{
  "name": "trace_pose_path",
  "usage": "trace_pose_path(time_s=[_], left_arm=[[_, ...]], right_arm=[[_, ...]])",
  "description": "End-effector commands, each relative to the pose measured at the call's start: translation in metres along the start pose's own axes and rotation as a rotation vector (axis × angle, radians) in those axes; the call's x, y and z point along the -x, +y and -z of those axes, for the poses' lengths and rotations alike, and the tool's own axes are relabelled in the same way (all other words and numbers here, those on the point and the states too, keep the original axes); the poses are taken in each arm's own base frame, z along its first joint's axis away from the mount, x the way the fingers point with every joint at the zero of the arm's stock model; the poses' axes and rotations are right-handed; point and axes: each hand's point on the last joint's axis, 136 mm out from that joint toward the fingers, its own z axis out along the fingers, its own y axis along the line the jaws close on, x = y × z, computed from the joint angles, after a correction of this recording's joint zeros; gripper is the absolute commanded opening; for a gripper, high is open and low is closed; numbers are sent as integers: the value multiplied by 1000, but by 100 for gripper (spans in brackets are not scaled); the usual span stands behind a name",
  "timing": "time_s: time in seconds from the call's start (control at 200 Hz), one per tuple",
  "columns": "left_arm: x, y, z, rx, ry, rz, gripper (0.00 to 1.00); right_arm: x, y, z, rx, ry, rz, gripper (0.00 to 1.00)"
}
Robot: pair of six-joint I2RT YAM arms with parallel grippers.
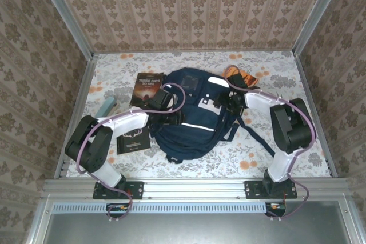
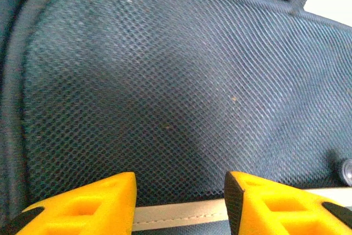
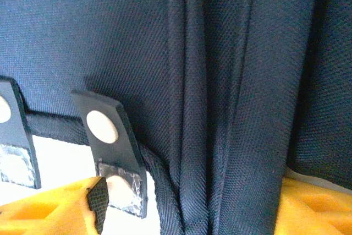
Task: Pack the student bag
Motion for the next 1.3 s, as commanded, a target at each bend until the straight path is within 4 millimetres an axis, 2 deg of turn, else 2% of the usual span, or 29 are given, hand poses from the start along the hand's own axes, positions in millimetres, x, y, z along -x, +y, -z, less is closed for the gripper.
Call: trace_pose_path(time_s=[0.0, 0.065, 0.13, 0.225, 0.32, 0.44, 0.555, 0.64, 0.775, 0.965, 1.295], left_arm=[[-35, 12, -5, 47, 154, 53, 50], [-22, 3, 2, 44, 144, 36, 52], [-8, -9, 13, 28, 128, 9, 55], [14, -27, 26, 5, 80, -33, 61], [31, -42, 29, -34, 41, -41, 60], [52, -55, 17, -69, 23, -22, 54], [69, -68, 0, -96, 22, 1, 47], [80, -78, -12, -105, 18, 2, 44], [84, -84, -35, -108, 45, 8, 36], [75, -73, -62, -64, 91, 51, 31], [52, -50, -84, 3, 138, 92, 27]], right_arm=[[20, 29, -16, 58, 4, 69, 70], [32, 39, -12, 33, 25, 117, 65], [46, 40, 1, -23, -5, 160, 64], [46, 28, 27, -91, -33, 192, 64], [37, 19, 44, -105, -52, 212, 64], [25, 14, 50, -94, -36, 234, 53], [19, 13, 40, -91, 7, 247, 40], [17, 18, 34, -77, 31, 252, 35], [19, 24, 26, -77, 39, 263, 36], [18, 26, 13, -88, 68, 285, 37], [19, 18, -5, -133, 100, 309, 30]])
